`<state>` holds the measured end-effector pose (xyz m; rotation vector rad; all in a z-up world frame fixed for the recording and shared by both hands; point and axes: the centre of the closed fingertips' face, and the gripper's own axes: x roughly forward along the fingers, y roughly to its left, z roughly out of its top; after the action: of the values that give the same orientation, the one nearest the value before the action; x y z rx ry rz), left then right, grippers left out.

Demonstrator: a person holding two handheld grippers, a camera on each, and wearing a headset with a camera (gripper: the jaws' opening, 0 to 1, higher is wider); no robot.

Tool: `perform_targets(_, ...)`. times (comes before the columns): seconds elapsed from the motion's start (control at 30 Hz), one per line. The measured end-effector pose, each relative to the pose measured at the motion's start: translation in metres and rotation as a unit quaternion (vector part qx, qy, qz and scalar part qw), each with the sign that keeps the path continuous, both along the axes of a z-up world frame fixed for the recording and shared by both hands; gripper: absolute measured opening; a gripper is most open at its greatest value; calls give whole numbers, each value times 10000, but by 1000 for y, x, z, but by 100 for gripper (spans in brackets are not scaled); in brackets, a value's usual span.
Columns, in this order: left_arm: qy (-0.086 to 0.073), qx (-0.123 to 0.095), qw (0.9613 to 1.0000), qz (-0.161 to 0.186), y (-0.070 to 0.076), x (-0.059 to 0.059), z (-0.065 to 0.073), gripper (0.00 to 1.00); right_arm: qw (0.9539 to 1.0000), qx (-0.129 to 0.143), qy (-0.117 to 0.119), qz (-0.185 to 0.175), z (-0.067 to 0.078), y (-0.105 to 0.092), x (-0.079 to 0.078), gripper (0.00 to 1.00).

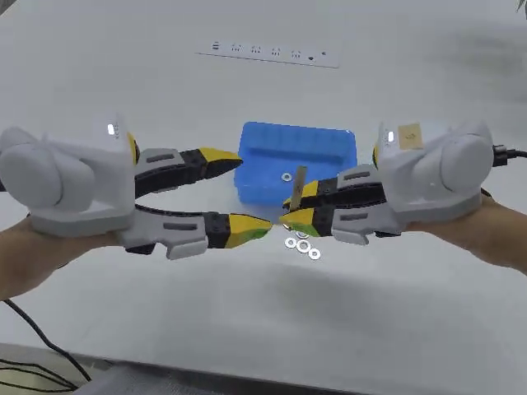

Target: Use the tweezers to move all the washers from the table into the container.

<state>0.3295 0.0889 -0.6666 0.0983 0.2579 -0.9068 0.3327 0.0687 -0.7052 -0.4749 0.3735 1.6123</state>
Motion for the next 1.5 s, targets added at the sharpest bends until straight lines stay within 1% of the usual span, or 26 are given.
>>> perform_targets(0.07,10,-27,10000,33,2,-3,0,61,9998,-38,-151,123,7,-1,0,10)
perform_targets(0.1,12,-36,10000,39,3,-4,0,62,9997,-35,-175,137,9,0,1,10)
perform_targets(0.23,67,-82,9999,130,7,-8,-5,70,9997,35,-206,143,20,2,7,10)
perform_targets(0.3,-5,-62,9997,229,12,-7,-6,71,9996,50,-237,142,23,3,10,10)
perform_targets(0.33,-8,-72,9997,252,13,-7,-5,72,9995,65,-279,145,25,4,14,10)
perform_targets(0.4,17,-200,9990,387,18,-5,-5,74,9995,91,-280,116,27,5,20,10)
perform_targets(0.47,15,-255,9987,451,22,-4,-5,77,9994,103,-311,63,29,7,29,10)
perform_targets(0.53,-114,-185,9983,537,27,-3,-5,76,9993,126,-363,-24,31,8,42,10)
perform_targets(0.57,-128,-199,9981,567,28,-3,-5,76,9991,174,-359,-123,32,8,50,10)
perform_targets(0.6,-135,-250,9977,612,29,-2,-4,76,9990,229,-312,-220,33,9,57,10)
perform_targets(0.63,-144,-368,9968,694,31,0,-2,77,9988,281,-249,-318,33,9,64,10)
perform_targets(0.7,-132,-426,9963,734,31,0,-2,80,9986,273,-265,-369,30,9,73,10)
perform_targets(0.8,-140,-479,9956,789,31,1,-4,84,9980,239,-264,-519,20,8,90,10)
perform_targets(0.83,-136,-492,9957,777,31,1,-5,85,9978,231,-253,-561,17,8,93,10)
perform_targets(0.93,-68,-637,9946,818,30,1,-8,88,9972,210,-184,-693,6,9,103,10)
perform_targets(1.0,-27,-610,9948,821,29,2,-11,90,9971,168,-125,-733,-4,11,108,10)
perform_targets(1.13,37,-517,9950,855,29,0,-14,89,9973,69,-38,-731,-24,16,113,10)
perform_targets(1.3,109,-472,9944,940,35,-6,-17,85,9977,-69,66,-676,-44,18,113,10)
perform_targets(1.43,213,-461,9934,1033,39,-8,-22,86,9977,-91,140,-661,-53,18,111,10)
perform_targets(1.5,251,-437,9929,1073,41,-9,-24,86,9981,-88,120,-602,-54,19,109,10)
